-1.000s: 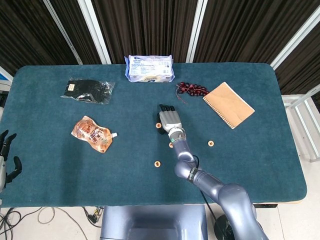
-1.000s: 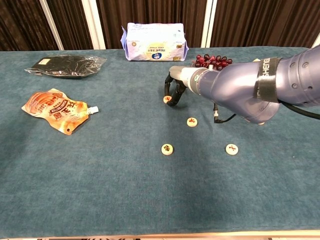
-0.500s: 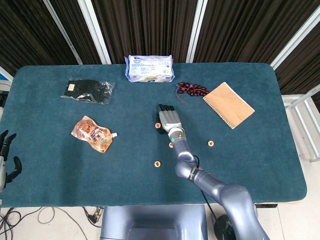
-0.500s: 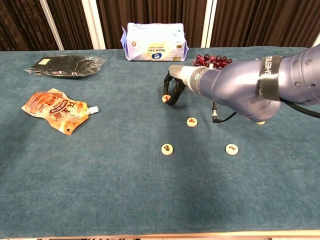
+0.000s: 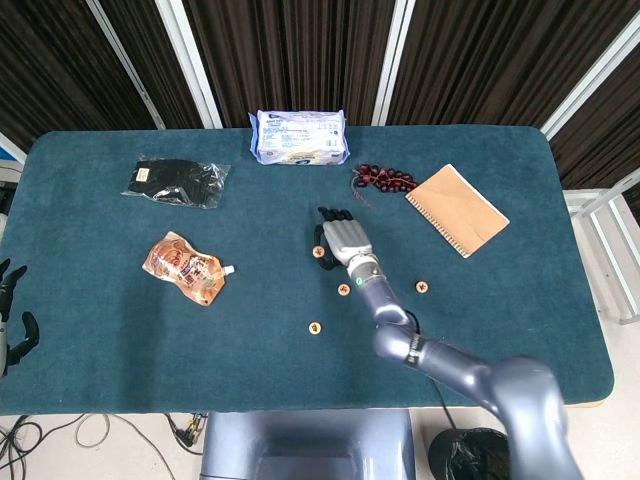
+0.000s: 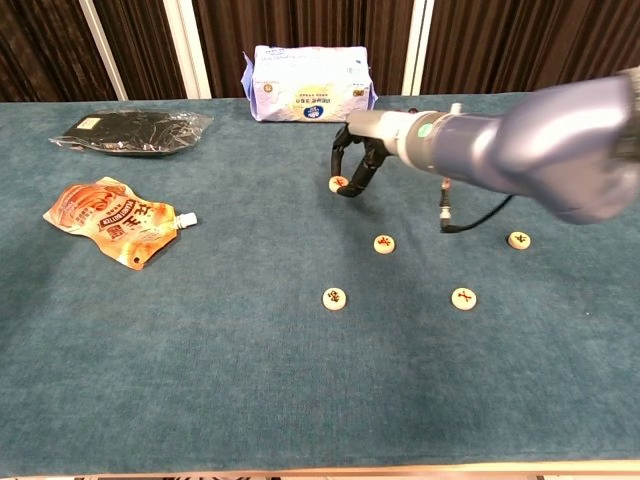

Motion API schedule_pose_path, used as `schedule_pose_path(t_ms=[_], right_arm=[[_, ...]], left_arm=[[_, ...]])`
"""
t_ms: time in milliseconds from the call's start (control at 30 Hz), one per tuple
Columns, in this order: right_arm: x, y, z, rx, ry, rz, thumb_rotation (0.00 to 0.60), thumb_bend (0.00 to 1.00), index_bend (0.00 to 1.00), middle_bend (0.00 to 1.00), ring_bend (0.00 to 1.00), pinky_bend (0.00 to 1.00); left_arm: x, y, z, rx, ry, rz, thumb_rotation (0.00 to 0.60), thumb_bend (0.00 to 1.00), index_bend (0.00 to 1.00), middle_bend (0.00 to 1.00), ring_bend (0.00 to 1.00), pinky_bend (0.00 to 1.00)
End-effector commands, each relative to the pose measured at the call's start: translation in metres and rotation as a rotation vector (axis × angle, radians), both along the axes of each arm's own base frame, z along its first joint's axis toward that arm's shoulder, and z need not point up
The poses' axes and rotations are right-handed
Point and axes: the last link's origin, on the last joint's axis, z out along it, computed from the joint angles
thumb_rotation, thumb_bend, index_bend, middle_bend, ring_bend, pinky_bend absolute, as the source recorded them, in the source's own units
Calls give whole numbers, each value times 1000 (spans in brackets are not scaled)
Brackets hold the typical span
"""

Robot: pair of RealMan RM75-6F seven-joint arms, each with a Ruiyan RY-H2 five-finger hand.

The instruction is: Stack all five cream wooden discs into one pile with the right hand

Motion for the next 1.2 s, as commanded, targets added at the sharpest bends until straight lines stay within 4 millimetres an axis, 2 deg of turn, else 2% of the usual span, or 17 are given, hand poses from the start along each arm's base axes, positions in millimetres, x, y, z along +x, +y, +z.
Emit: schedule_pose_path(t_ms=[33, 233, 500, 767, 1200], right_arm=[[-34, 27, 38, 15, -9, -2, 600, 475, 555, 0, 0, 0], [-45, 54, 46, 52, 12, 20, 600, 475, 555, 0, 0, 0], [-47, 71, 36, 85, 62, 55, 600, 475, 555, 0, 0, 0], [-51, 74, 22, 105, 55, 33, 600, 476, 555, 0, 0, 0], [-47, 66, 6, 89, 54, 40, 600, 476, 555, 0, 0, 0]], left_arm=[[1, 0, -1, -2, 2, -1, 600, 624, 133, 0, 0, 0], [2, 0, -2, -3, 7, -2, 600, 624, 132, 0, 0, 0], [1, 0, 0, 2, 2, 1, 600, 624, 132, 0, 0, 0], [2, -1, -2, -3, 0, -2, 600, 624, 132, 0, 0, 0], [2, 0, -2, 3, 2, 0, 600, 624, 133, 0, 0, 0]])
